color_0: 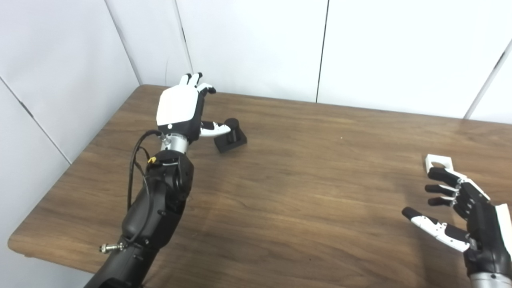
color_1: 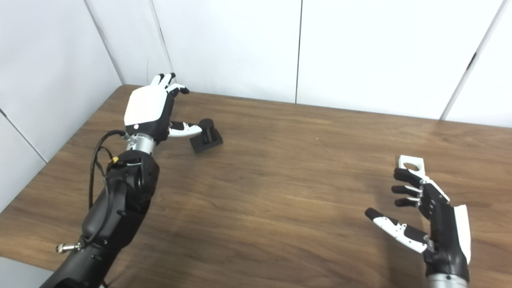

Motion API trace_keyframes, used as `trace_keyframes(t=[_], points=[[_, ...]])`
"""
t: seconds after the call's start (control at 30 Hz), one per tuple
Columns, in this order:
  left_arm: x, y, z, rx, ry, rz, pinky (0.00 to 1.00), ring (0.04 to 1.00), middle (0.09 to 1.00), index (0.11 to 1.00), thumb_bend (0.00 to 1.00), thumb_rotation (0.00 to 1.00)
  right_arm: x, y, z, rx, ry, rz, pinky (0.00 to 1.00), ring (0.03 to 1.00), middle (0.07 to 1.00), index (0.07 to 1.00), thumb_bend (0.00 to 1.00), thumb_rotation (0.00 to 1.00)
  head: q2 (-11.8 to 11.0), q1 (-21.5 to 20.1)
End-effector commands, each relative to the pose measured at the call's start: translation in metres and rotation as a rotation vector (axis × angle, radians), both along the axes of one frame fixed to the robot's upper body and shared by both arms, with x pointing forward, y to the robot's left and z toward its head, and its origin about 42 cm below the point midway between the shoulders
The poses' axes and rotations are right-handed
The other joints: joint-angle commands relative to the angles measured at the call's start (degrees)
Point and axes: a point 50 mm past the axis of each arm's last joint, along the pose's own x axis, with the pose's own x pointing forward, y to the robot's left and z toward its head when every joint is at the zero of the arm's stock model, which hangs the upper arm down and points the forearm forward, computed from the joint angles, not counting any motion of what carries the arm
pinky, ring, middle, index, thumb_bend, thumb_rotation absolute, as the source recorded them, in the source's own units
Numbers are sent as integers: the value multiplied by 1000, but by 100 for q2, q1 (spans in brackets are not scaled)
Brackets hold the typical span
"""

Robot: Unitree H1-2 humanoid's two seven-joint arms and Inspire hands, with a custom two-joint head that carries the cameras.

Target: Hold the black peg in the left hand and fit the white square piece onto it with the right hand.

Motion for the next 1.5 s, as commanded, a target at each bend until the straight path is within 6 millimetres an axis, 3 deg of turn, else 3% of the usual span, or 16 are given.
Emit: trace_keyframes(t=[0.0,0.57,0.83,1.47], points=[[11,8,24,56,-43,15,907,1000,994,766,933,537,-8,1,9,1,-44,2,546,658,730,711,639,0,7,-5],[22,17,1,-10,147,-9,897,997,1000,736,1000,645,-8,2,12,-3,-42,-4,537,656,724,702,637,0,56,-38],[26,21,-10,-42,185,-2,929,1000,1000,724,986,589,-7,4,15,-9,-41,-6,527,655,725,702,631,0,69,-79],[44,35,-55,4,257,45,922,1000,999,717,948,569,-13,4,16,-8,-42,-16,525,655,727,702,617,0,102,-131]])
